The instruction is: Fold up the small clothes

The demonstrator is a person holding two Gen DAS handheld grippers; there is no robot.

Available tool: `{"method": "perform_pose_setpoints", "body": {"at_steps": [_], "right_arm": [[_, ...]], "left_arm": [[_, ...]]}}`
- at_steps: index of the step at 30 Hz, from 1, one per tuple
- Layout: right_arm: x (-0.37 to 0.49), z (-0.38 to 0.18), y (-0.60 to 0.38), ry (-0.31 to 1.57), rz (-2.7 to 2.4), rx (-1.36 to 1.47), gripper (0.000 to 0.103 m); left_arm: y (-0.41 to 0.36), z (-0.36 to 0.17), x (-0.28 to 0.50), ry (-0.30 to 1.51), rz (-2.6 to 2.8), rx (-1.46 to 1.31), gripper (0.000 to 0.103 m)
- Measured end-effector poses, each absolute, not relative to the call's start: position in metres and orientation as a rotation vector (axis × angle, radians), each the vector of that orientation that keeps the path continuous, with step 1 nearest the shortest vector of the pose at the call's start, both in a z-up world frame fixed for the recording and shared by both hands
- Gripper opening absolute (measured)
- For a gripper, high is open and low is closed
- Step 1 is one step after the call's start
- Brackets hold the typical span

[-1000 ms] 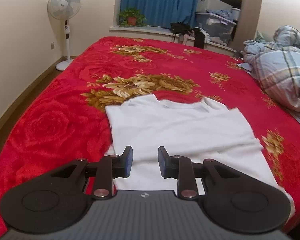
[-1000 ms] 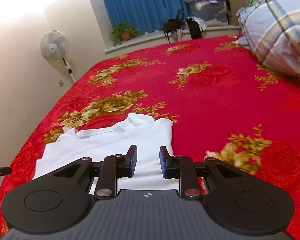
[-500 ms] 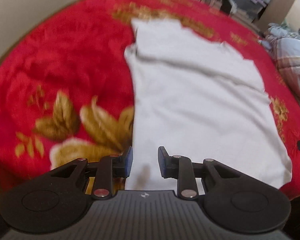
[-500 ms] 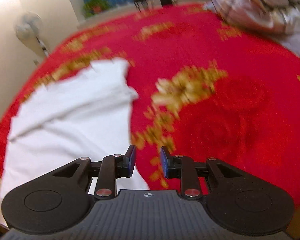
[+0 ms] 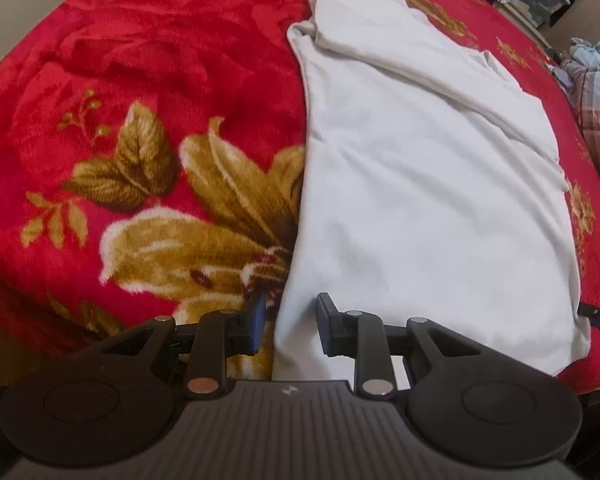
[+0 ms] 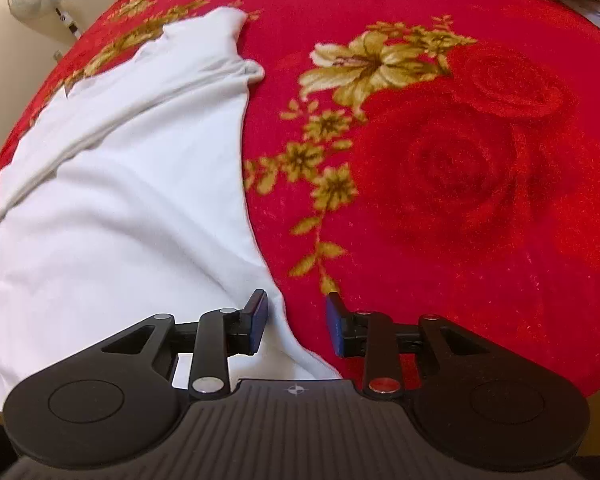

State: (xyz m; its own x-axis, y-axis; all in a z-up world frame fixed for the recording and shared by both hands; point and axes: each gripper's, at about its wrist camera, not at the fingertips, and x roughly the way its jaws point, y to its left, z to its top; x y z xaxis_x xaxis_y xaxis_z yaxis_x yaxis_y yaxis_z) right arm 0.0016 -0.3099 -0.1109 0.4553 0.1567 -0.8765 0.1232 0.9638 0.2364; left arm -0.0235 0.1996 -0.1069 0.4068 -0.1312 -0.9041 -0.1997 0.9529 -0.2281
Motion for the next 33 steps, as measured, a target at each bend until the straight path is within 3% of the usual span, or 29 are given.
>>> {"method": "perform_pose_setpoints", "body": {"at_steps": [10,18,20,21,23,27,30,33], "right_arm": [[-0.001,-0.101,-0.312,1.071,0.065,0.3,0.046],[0.001,-0.113,-0.291,1.128,0.115,0.178,0.046],[0.0,-0.114,-0.287,1.125,0.117,0.142,0.042],[-0.001,-0.112,-0.286,1.116,0.121,0.132,0.026],[-0.002,-0.106,-0.287,1.085,0.135,0.15,0.006],[-0.005,-0.093,-0.298,1.024,0.143,0.241,0.007],[0.0,-0.103,-0.299,1.089,0.123,0.231,0.012],[0.001,-0.114,-0.292,1.137,0.121,0.182,0.012]], "left_arm": [[0.198,-0.109,-0.024,1.161,0.05,-0.314,0.03],[0.195,-0.111,-0.021,1.165,0.053,-0.289,0.03],[0.192,-0.11,-0.021,1.156,0.047,-0.268,0.025],[0.19,-0.109,-0.021,1.146,0.039,-0.259,0.006],[0.187,-0.104,-0.025,1.115,0.015,-0.252,0.004],[0.187,-0.099,-0.029,1.096,0.001,-0.268,0.006],[0.185,-0.107,-0.027,1.155,0.008,-0.273,0.022],[0.179,-0.11,-0.029,1.161,0.001,-0.228,0.022]]}}
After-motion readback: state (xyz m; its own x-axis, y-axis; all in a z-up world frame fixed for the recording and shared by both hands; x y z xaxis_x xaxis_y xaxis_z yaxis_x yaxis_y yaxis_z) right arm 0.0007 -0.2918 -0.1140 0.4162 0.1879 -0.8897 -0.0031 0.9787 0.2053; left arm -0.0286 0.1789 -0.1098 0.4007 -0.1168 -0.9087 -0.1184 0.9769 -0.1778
